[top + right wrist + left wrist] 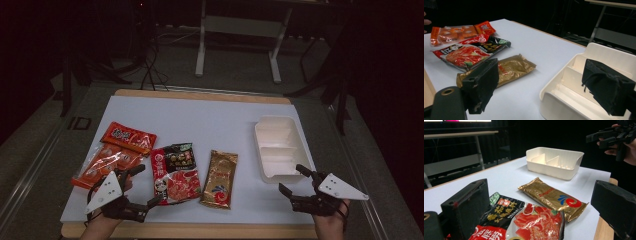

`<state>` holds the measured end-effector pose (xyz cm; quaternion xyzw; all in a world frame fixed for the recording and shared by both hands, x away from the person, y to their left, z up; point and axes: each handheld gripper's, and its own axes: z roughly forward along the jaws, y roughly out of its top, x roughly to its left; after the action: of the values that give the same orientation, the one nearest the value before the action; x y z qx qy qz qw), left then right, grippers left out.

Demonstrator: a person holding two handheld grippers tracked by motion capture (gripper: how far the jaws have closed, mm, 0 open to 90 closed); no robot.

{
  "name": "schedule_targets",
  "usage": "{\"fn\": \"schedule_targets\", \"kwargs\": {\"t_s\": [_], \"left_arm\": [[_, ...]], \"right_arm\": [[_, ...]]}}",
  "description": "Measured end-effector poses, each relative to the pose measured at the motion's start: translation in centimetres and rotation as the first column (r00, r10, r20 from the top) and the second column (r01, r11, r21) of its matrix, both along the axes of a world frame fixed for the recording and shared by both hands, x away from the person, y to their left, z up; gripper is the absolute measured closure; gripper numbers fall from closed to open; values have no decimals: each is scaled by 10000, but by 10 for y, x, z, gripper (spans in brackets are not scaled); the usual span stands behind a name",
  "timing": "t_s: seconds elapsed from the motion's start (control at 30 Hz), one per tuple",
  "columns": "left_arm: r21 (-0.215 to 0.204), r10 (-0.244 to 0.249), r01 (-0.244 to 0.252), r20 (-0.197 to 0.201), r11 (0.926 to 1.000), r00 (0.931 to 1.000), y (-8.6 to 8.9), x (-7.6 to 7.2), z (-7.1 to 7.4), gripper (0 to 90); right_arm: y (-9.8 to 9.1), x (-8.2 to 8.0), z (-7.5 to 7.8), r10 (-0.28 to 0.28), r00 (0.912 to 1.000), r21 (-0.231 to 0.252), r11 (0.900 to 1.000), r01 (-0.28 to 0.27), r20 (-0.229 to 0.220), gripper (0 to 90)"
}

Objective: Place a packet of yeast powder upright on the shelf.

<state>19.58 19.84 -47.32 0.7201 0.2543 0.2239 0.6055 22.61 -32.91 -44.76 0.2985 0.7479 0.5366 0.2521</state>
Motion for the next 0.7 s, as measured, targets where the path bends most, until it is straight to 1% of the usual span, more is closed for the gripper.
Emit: {"fn": "schedule_targets", "kwargs": {"t_s": [0.03,0.1,0.23,0.27,0.3,0.47,0.53,0.57,0.63,0.67,0.7], "left_arm": [[44,9,-9,1,10000,10000,0,0,0,25],[82,-11,11,-12,10000,10000,-1,0,-1,26],[65,-23,23,19,10000,10000,-1,0,-1,26],[84,24,-25,26,10000,10000,-1,0,-3,26],[84,24,-25,26,10000,10000,-1,0,-3,26],[60,128,-129,52,9999,9999,3,1,-3,26],[38,135,-135,57,9999,9999,3,1,-3,26],[-1,148,-148,57,9999,9999,3,0,-3,26],[26,137,-137,57,9999,9999,2,0,-3,26],[26,137,-137,57,9999,9999,2,0,-3,26],[79,151,-152,76,9999,9999,2,0,-3,26]], "right_arm": [[0,0,0,-53,10000,-114,9999,53,-16,141],[0,0,1,-74,10000,-163,9998,73,-31,141],[1,-1,2,-52,10000,-153,9999,52,-36,141],[4,-3,3,-13,10000,-292,9996,15,80,141],[4,-3,3,-13,10000,-292,9996,15,80,141],[12,-5,7,181,9996,-599,9981,-166,237,140],[14,-5,7,215,9995,-580,9981,-201,238,140],[16,-5,8,399,9990,-599,9975,-385,221,134],[18,-5,10,445,9989,-706,9966,-432,165,135],[18,-5,11,478,9988,-563,9973,-474,55,135],[18,-5,11,478,9988,-563,9973,-474,55,135]]}}
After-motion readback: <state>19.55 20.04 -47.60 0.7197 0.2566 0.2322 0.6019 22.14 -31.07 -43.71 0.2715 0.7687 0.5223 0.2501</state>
